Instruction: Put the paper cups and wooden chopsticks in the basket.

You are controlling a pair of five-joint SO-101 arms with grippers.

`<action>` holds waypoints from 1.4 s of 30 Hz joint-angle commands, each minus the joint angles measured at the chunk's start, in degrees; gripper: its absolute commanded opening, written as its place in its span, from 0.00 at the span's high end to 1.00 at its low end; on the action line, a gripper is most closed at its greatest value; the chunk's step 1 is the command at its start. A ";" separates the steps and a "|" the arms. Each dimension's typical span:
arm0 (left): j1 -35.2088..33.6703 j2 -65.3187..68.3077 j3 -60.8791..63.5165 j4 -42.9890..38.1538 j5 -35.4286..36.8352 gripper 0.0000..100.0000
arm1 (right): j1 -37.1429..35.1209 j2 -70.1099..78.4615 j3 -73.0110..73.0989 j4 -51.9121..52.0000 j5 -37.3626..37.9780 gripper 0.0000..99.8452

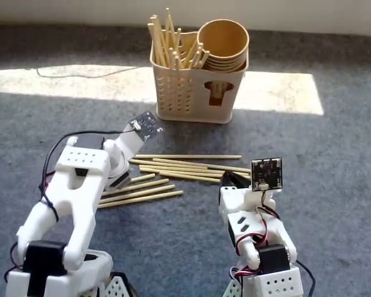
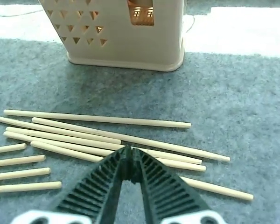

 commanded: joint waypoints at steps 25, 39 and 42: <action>2.33 20.70 -20.18 10.11 -0.09 0.83 | 0.22 -0.75 -0.13 -0.84 -0.09 0.99; 6.29 4.97 -11.03 14.42 -0.09 0.83 | 0.22 -0.75 -0.13 -0.84 -0.09 0.99; 5.14 7.16 -9.98 10.99 -0.09 0.83 | 0.13 -0.75 -0.13 -0.84 -0.09 0.99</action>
